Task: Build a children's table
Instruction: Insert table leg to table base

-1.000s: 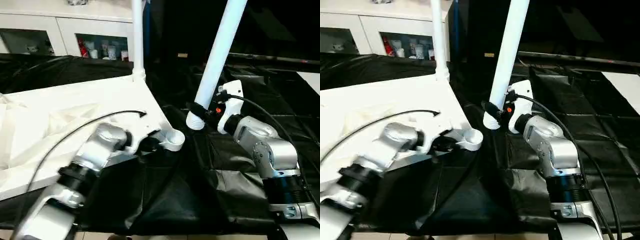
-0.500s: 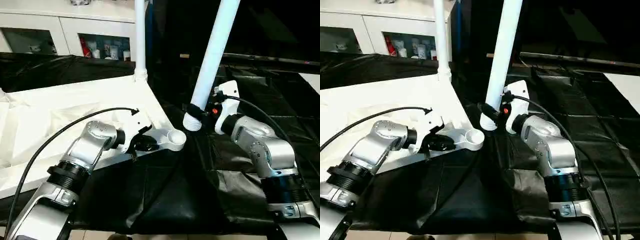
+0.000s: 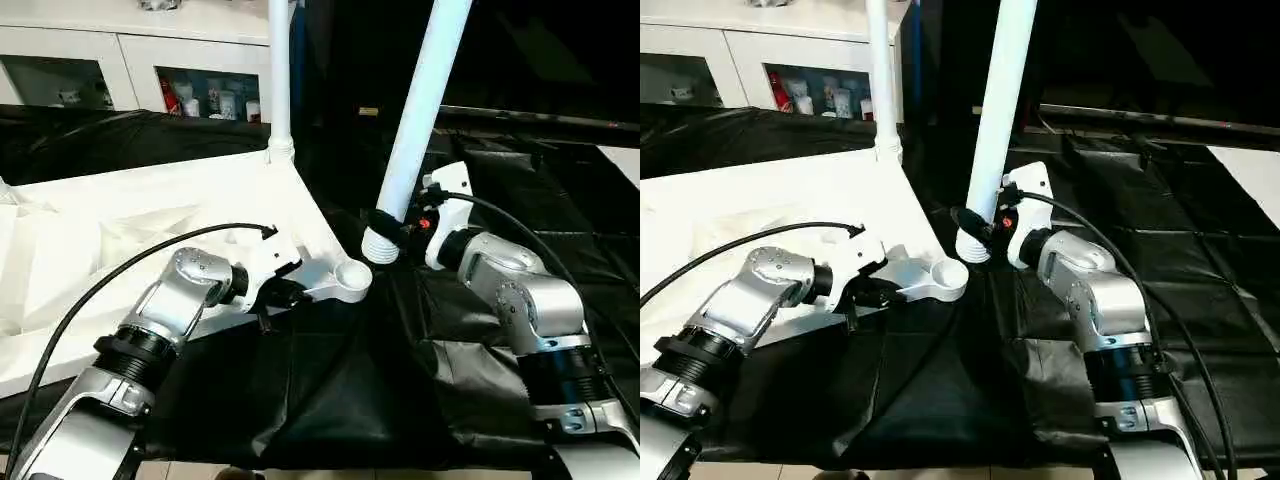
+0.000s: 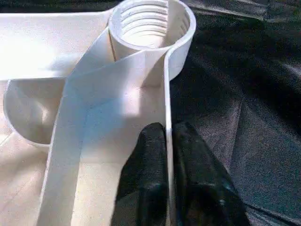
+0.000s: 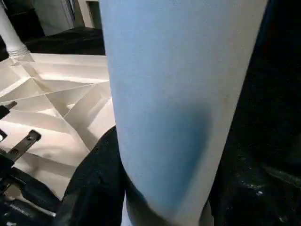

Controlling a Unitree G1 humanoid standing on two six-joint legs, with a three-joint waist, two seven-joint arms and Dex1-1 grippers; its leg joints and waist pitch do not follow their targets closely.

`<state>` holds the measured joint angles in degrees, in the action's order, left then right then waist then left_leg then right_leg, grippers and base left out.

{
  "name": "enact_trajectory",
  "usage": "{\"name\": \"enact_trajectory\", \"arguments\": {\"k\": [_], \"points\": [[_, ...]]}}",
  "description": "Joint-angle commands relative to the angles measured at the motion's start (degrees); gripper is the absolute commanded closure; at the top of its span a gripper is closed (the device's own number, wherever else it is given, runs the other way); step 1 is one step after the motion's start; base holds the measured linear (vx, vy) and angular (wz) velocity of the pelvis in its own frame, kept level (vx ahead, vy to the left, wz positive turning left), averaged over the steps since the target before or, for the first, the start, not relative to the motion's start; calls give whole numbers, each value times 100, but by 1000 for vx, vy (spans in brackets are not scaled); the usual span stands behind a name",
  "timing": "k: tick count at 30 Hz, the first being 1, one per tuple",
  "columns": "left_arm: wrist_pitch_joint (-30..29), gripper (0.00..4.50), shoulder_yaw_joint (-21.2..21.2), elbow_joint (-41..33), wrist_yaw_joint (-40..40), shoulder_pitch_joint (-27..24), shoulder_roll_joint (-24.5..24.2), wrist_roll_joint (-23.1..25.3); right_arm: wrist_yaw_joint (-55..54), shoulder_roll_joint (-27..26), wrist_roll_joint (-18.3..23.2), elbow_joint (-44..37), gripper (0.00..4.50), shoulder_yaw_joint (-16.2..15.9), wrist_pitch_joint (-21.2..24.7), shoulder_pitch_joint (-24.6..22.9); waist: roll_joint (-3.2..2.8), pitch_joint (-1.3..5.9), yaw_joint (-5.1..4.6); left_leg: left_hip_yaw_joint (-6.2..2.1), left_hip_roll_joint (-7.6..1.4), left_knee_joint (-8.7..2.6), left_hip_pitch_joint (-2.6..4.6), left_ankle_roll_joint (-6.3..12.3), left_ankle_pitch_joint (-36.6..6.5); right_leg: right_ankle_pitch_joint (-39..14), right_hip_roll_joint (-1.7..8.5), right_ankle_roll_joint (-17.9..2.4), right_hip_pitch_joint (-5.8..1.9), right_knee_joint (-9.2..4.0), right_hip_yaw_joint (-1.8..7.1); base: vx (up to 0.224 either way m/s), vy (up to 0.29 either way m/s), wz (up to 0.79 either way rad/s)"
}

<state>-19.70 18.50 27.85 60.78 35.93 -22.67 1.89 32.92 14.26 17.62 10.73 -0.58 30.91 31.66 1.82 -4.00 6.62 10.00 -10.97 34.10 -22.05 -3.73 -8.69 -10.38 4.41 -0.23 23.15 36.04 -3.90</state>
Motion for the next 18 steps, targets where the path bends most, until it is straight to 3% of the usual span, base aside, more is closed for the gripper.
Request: {"name": "enact_trajectory", "arguments": {"k": [1, 8, 11, 12, 14, 18], "points": [[30, 444, -28, 73, -33, 25, -14, -20, 130, 11, 9, 50, 260, -89, -31, 198, 9, 417, 16, -90, -216, -464, 143, -235, -1786, -2083, 456, -827, -203, -535, 278, 0, 0, 0], [214, 450, -239, -9, 173, -30, 115, -358, 548, 9, -145, 676, 260, -499, 111, 267, -6, 422, 12, -87, -216, -458, 133, -220, -1745, -1937, 456, -924, -212, -526, 278, 0, 0, 0], [214, 450, -240, -44, 207, -65, 130, -393, 686, -31, -258, 929, 260, -673, 39, 311, 25, 427, 17, -83, -217, -455, 120, -211, -1669, -1844, 460, -949, -230, -503, 280, 0, 0, 0], [214, 450, -240, -44, 207, -65, 130, -393, 686, -31, -258, 929, 260, -673, 39, 311, 15, 425, 20, -83, -222, -460, 127, -201, -1654, -1843, 460, -939, -223, -507, 281, 0, 0, 0], [243, 450, -257, -48, 195, -78, 130, -405, 693, -84, -331, 1140, 260, -712, -72, 383, 62, 423, 18, -77, -220, -457, 121, -168, -1605, -1856, 463, -942, -226, -507, 280, 0, 0, 0], [272, 450, -272, -136, 250, -136, 98, -430, 696, -187, -373, 1580, 260, -702, -353, 564, 44, 422, 18, -79, -229, -459, 129, -182, -1602, -1929, 477, -950, -215, -505, 280, 0, 0, 0]]}}
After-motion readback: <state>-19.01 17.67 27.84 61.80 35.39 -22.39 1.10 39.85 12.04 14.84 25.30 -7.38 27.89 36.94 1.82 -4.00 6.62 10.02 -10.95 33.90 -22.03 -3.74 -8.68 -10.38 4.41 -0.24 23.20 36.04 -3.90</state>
